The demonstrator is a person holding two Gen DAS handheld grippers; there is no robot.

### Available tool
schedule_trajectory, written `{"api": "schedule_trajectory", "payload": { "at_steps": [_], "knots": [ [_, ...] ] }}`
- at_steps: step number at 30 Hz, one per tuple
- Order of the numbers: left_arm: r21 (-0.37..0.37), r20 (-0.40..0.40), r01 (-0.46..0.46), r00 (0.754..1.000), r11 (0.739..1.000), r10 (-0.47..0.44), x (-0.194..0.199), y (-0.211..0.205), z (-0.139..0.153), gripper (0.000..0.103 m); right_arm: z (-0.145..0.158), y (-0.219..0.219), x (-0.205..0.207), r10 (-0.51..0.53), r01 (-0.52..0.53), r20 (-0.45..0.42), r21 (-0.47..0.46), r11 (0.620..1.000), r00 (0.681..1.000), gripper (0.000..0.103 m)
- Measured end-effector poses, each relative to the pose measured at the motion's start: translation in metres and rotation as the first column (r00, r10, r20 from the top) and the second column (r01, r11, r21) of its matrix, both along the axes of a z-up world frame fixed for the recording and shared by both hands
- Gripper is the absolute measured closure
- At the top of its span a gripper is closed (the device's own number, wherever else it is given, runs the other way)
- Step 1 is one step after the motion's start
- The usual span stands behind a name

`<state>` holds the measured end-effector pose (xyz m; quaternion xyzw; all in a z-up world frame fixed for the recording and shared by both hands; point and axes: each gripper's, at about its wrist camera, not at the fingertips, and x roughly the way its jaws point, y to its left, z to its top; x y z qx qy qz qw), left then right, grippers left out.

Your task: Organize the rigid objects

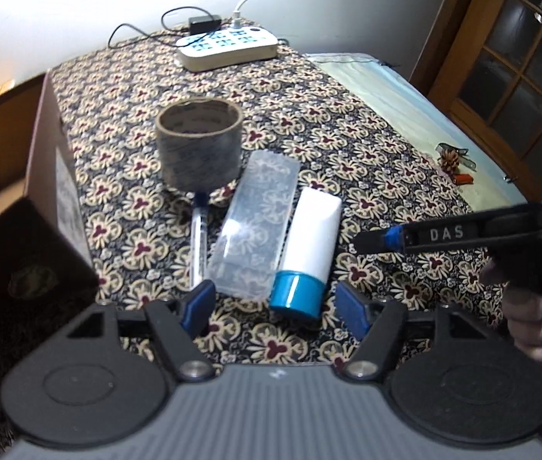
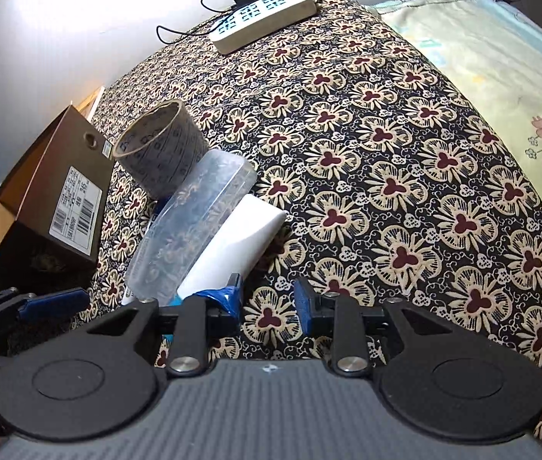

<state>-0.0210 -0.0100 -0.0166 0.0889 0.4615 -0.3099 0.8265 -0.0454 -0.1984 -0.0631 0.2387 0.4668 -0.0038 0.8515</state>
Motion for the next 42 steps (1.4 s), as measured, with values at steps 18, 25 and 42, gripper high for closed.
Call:
{"api": "schedule_trajectory", "payload": {
  "at_steps": [18, 25, 42],
  "knots": [
    [0.028, -0.152, 0.066, 0.986, 0.997, -0.061, 0.02, -0.039, -0.047, 0.033, -0.013, 0.005, 0.045, 0.035, -0.035, 0.002, 0.094, 0.995, 0.999, 0.087],
    [0.035, -0.16, 0.036, 0.987, 0.999, -0.03, 0.029, -0.034, -0.048, 0.033, -0.017, 0.007, 0.048, 0.047, -0.049, 0.023, 0.108, 0.993, 0.999, 0.087],
    [0.092, -0.126, 0.022, 0.992, 0.995, -0.01, 0.025, -0.042, -0.053, 0.049, -0.035, -0.008, 0.029, 0.004, -0.021, 0.053, 0.343, 0.939, 0.999, 0.094]
  ]
}}
